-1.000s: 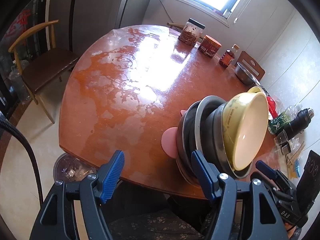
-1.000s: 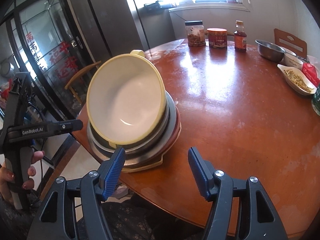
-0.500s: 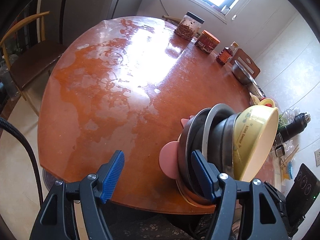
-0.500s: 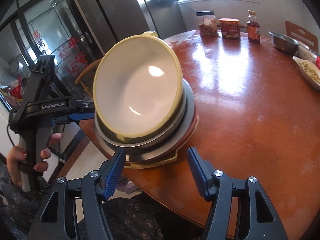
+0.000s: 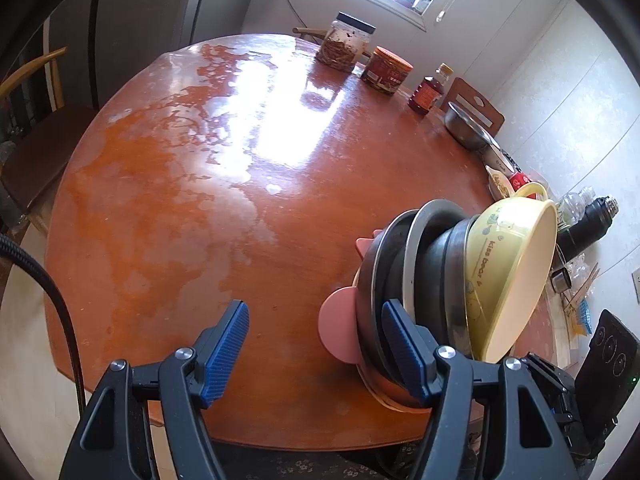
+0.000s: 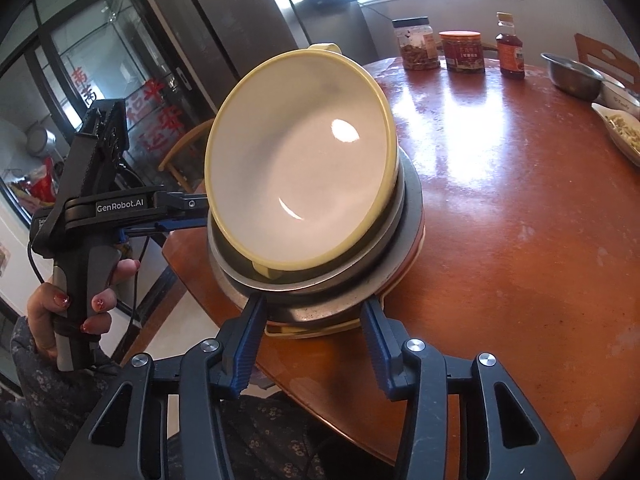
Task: Organize plates and bowls
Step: 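Lower the basin onto the steel pan atop the plates with both grippers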
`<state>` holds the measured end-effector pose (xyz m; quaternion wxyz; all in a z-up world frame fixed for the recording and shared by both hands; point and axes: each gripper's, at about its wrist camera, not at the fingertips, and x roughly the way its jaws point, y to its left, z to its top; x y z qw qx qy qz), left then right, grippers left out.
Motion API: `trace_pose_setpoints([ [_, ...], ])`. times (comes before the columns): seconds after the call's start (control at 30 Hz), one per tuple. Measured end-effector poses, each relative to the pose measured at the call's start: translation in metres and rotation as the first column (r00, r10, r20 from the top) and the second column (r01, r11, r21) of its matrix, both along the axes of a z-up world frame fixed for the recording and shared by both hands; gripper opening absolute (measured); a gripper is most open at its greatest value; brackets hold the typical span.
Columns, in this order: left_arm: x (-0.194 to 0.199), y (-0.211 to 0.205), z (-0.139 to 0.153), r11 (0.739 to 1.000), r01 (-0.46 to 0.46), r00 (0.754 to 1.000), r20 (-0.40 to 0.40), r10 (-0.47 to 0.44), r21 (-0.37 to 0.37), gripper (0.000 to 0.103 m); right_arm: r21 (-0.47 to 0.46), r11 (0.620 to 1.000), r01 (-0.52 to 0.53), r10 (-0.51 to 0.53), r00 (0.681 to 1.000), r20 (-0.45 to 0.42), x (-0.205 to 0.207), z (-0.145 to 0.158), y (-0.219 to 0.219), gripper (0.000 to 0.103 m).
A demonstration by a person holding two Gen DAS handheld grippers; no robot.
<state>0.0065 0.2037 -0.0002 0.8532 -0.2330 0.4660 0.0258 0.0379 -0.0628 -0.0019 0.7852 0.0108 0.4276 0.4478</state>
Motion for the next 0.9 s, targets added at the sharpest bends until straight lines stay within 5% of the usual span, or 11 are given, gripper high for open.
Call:
trace_pose_setpoints([
  [0.9, 0.064, -0.1, 0.004, 0.985, 0.151, 0.989, -0.013, -0.15, 0.089, 0.067, -0.018, 0.987, 0.16, -0.16, 0.987, 0.008, 0.02, 0.002, -0.091, 0.049],
])
